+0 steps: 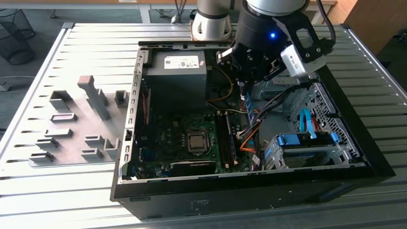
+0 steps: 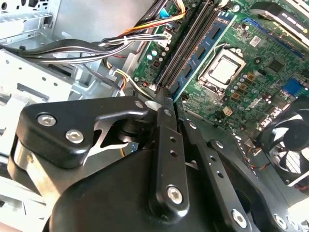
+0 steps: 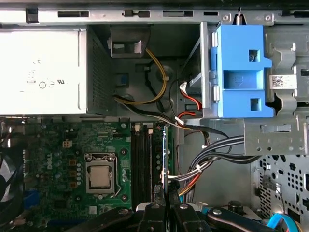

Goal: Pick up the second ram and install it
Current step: 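Insert the second ram into the second slot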

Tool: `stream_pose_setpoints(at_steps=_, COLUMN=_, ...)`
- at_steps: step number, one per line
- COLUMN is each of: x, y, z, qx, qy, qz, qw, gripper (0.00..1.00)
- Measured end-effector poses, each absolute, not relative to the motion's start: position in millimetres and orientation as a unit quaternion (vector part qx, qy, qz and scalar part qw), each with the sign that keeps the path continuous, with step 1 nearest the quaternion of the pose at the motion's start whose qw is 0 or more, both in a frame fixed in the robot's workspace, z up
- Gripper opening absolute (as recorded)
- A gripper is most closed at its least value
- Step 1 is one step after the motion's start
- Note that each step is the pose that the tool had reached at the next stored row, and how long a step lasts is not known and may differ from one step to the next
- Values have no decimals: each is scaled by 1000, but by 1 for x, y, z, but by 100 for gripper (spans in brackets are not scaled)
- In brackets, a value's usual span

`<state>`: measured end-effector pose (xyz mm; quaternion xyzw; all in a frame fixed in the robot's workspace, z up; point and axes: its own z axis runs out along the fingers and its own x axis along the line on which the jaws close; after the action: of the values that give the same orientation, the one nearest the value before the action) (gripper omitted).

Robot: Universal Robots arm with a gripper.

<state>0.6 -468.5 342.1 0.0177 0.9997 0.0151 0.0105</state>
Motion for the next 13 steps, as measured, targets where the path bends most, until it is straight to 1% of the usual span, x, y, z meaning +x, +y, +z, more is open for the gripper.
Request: stream_pose_setpoints(at_steps=13, x=1, y=-469, z=323, qx=18, qy=1000, qz=14, qw=11, gripper=14)
